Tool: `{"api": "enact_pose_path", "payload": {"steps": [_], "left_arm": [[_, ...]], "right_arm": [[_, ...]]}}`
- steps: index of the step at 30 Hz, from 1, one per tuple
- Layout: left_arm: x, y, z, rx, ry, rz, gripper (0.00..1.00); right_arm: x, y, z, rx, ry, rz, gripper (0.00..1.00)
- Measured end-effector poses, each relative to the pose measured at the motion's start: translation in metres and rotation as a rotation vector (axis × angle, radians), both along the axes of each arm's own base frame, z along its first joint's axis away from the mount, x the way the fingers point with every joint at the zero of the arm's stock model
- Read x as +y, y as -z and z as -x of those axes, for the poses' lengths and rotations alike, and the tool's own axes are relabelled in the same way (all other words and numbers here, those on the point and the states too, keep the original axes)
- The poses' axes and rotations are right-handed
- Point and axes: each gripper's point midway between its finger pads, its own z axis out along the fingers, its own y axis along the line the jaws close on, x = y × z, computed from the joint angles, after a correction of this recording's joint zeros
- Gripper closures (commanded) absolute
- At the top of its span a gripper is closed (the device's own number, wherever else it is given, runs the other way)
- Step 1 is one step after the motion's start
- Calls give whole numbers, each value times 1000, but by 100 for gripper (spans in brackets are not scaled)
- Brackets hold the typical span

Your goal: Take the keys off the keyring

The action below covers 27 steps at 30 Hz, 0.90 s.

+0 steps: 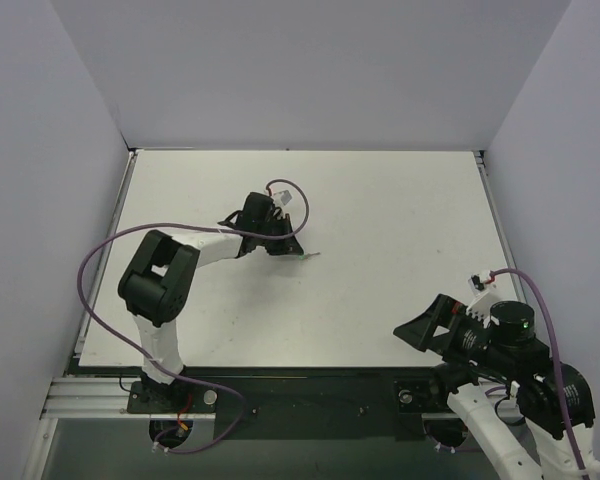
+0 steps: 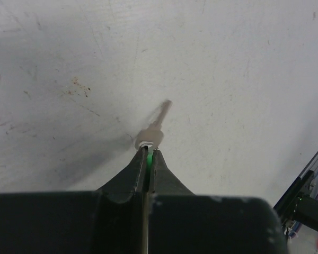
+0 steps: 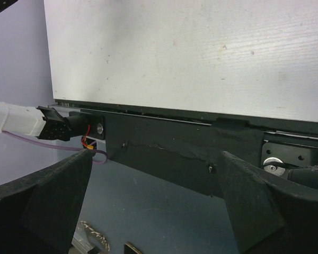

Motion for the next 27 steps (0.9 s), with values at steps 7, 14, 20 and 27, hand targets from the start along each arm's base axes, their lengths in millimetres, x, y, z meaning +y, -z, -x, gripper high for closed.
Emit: {"api": "enact_pose_path", "payload": {"steps": [7, 14, 20, 27], "left_arm": [[-7, -59, 22, -67, 25, 7, 100], [-16, -101, 56, -116, 62, 1, 100], [-16, -130, 89, -143, 87, -17, 100], [-3, -168, 117, -191, 78, -8, 100]], "right_arm": [[2, -11, -1, -30, -4, -18, 2], [8, -29, -8, -67, -16, -49, 2], [16, -45, -19, -104, -19, -97, 2], [25, -65, -28, -153, -18, -173, 2]]}}
